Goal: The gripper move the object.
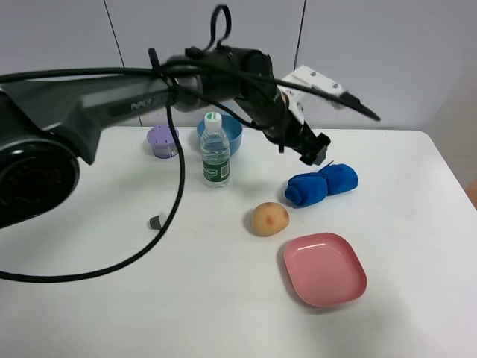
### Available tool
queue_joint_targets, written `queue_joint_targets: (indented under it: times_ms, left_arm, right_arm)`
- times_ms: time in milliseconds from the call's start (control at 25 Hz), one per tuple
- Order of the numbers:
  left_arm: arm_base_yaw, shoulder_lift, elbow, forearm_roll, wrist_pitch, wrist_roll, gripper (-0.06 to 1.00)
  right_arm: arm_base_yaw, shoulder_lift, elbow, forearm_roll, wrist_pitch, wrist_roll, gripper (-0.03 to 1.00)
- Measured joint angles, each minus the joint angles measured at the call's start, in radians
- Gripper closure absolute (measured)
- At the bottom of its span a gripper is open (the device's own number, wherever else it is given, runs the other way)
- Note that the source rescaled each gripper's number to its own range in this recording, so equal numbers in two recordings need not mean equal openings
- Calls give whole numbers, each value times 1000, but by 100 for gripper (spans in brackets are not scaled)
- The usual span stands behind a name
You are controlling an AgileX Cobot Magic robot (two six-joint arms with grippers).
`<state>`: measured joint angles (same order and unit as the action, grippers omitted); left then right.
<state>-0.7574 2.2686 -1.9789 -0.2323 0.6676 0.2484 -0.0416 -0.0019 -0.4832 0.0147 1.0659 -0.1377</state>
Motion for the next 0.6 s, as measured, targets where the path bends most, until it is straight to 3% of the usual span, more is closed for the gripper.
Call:
queue_joint_targets:
  times_ms: [400,600]
  left_arm:
    - [96,-242,0,157,214,-66,-4]
    - [187,-354,0,174,344,-83,-4]
  right_arm:
    - [0,0,0,0,0,0,-3]
    - [0,0,0,0,0,0,-3]
